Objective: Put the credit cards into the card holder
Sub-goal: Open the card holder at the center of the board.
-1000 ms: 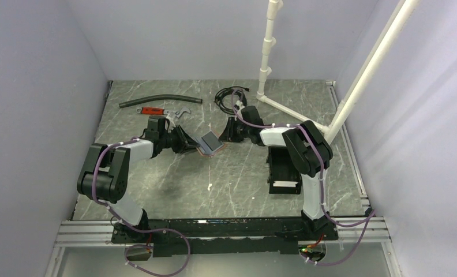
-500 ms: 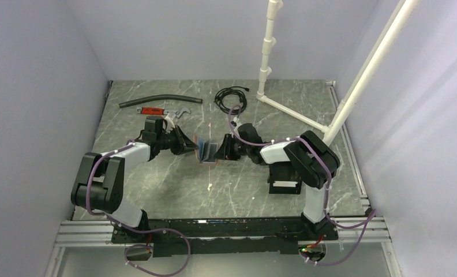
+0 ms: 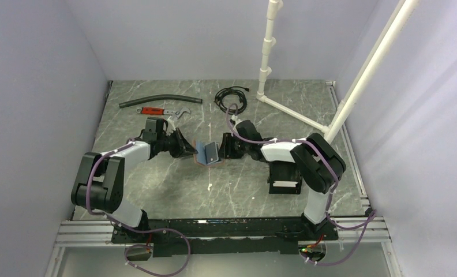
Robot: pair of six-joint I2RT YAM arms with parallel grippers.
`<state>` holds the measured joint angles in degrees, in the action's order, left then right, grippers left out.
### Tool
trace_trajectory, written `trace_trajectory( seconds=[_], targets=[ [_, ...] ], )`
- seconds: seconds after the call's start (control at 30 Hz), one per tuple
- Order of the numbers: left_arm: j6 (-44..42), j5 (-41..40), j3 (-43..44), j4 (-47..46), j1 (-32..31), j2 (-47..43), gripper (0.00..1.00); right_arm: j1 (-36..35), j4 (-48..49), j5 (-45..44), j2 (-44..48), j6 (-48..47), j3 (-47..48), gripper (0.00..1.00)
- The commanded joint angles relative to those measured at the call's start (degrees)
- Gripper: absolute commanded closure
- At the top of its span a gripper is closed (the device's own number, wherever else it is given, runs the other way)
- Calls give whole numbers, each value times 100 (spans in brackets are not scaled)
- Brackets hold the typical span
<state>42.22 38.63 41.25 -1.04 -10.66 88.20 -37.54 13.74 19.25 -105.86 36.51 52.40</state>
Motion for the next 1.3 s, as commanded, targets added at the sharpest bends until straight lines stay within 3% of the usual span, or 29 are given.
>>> trace_trajectory(
  seconds=[0.0, 0.1, 0.23, 0.3, 0.37, 0.47, 0.57, 0.67, 0.93, 1.0, 1.07, 1.17, 1.27],
  targets=[
    [-664, -798, 524, 1566, -29, -272, 100, 63, -1231, -1120, 368, -935, 271, 55],
    [-994, -1296, 841, 2422, -27, -167, 100, -117, -1733, -1849, 643, -1319, 497, 52],
    [-1260, -1462, 1046, 2850, -29, 189, 100, -520, -1957, -1696, 677, -1563, 1024, 50],
    [-1250, -1594, 1080, 2926, -27, 329, 100, -571, -1590, -715, 457, -1435, 1179, 49],
    [-1190, -1819, 1070, 2929, -24, 386, 100, -570, -1107, 374, 22, -1086, 1406, 55],
    [-1132, -2389, 1142, 3092, -24, 505, 100, -537, -358, 1226, -523, -567, 1457, 67],
    [-1214, -2863, 1301, 3395, -24, 556, 83, -414, 34, 1425, -815, -274, 1392, 77],
    [-1313, -2727, 1337, 3473, -33, 306, 66, -377, -2, 1443, -944, -347, 1299, 80],
    [-714, -1599, 1154, 2962, -51, -1080, 52, -405, -581, 1230, -716, -715, 1273, 77],
    [-470, -1254, 880, 2411, -51, -1155, 54, -406, -696, 1253, -608, -744, 1333, 76],
    [-345, -1013, 736, 2131, -51, -942, 63, -409, -773, 1261, -531, -776, 1388, 72],
    [-415, -1284, 685, 2221, -51, -492, 75, -395, -894, 1393, -605, -858, 1469, 69],
    [-454, -1637, 402, 2123, -42, -311, 75, -379, -1221, 1218, -659, -995, 1403, 68]
  ],
)
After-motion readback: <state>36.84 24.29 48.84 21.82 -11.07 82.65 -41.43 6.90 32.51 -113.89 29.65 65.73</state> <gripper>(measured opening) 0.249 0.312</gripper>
